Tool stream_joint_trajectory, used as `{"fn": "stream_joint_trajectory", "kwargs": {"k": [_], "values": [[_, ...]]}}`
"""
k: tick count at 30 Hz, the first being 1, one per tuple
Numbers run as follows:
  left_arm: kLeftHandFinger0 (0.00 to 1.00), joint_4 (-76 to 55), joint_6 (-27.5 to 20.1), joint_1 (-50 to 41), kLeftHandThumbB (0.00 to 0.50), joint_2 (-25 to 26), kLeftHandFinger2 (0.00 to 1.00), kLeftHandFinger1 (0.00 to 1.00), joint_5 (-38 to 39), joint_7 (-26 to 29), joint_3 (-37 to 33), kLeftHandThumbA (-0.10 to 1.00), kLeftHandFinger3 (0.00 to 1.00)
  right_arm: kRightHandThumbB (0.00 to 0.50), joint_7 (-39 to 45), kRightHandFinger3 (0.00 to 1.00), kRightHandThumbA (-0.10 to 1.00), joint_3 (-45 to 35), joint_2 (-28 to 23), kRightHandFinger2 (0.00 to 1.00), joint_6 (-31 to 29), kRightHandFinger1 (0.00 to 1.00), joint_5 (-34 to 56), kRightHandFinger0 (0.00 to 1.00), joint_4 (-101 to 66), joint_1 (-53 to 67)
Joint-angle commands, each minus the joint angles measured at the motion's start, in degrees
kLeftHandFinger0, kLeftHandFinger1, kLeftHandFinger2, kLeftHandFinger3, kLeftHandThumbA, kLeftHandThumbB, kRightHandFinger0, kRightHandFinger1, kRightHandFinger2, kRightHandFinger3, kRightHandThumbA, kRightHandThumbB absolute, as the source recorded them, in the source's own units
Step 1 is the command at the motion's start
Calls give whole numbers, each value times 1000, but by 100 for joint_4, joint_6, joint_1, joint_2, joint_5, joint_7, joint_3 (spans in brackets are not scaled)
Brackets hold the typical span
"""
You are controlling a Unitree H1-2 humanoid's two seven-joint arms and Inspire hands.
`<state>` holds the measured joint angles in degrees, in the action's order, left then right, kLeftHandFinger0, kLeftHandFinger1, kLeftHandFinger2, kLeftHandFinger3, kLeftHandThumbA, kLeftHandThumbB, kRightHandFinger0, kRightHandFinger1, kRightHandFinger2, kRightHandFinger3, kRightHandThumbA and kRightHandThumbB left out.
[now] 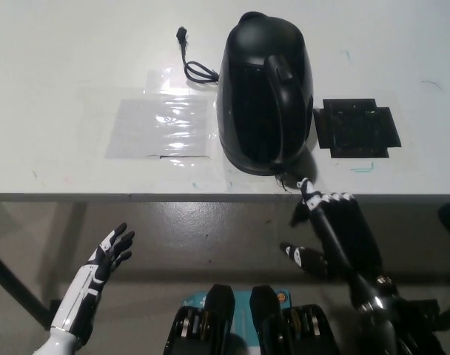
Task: A kettle is kept at the center of the table close to the robot and the robot uses its right index finger to press downwards on the transparent start boiling button
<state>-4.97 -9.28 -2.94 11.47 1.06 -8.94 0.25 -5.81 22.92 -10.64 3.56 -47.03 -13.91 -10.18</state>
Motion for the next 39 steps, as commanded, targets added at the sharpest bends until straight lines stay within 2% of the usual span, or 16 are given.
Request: {"fn": "stream_joint_trajectory", "kwargs": {"k": [1,7,10,13,14,16,18,19,22,23,26,27,30,33,39], "values": [[1000,-138,-74,78,341,90,1000,1000,-3,-55,-7,1000,1000,244,119,1000,1000,-182,-62,1000,-506,1000,782,1000,-443,257],[1000,-196,-100,0,317,55,1000,1000,32,-45,-8,1000,1000,259,75,1000,1000,-408,-164,1000,-1048,1000,1578,975,-156,1002],[1000,-199,-117,-8,302,74,1000,1000,11,-26,18,1000,1000,246,-165,1000,1000,-643,-137,1000,-1663,1000,2199,970,114,1328],[1000,-182,-15,59,315,82,1000,1000,56,-25,47,1000,1000,263,-358,1000,1000,-906,-67,1000,-2072,1000,2511,945,348,1436],[1000,-160,-73,45,306,86,1000,1000,75,-38,46,1000,1000,248,-527,1000,1000,-1061,-48,1000,-2402,1000,2641,920,577,1498],[1000,-150,-115,15,298,98,1000,1000,141,-78,46,1000,1000,252,-588,1000,1000,-1229,3,1000,-2629,1000,2846,905,766,1579],[1000,-176,-119,-32,285,78,1000,1000,124,-64,36,1000,1000,233,-618,1000,1000,-1423,-21,1000,-2993,1000,3158,918,964,1666],[1000,-156,-130,-20,283,77,1000,1000,115,-65,30,1000,1000,226,-670,1000,1000,-1457,-34,1000,-3035,1000,3213,911,1003,1656],[1000,-128,-174,-91,302,62,1000,1000,85,-47,24,1000,1000,232,-1035,1000,1000,-1586,-85,1000,-3049,898,3209,854,1162,1658],[1000,-123,-177,-104,295,59,1000,1000,94,-53,20,1000,1000,245,-1130,1000,1000,-1632,-97,1000,-3049,867,3127,817,1232,1640],[1000,-124,-159,-121,292,43,1000,1000,116,-56,13,1000,1000,235,-1206,1000,1000,-1690,-74,1000,-3049,812,3136,722,1416,1602],[1000,-118,-157,-138,291,37,1000,1000,120,-52,14,1000,1000,226,-1172,1000,1000,-1687,-75,1000,-3049,808,3205,739,1481,1592],[1000,-104,-143,-124,286,50,1000,1000,101,-49,14,1000,1000,216,-1260,1000,1000,-1626,-123,1000,-3049,752,3235,691,1633,1499],[1000,-103,-111,-164,294,25,1000,1000,114,-41,7,1000,1000,252,-1323,1000,1000,-1561,-115,1000,-3049,706,3300,654,1744,1465],[1000,-66,-137,-173,277,42,1000,1000,79,-52,-10,1000,1000,243,-1483,1000,1000,-1384,-195,1000,-3049,686,3309,648,1862,1423]]}}
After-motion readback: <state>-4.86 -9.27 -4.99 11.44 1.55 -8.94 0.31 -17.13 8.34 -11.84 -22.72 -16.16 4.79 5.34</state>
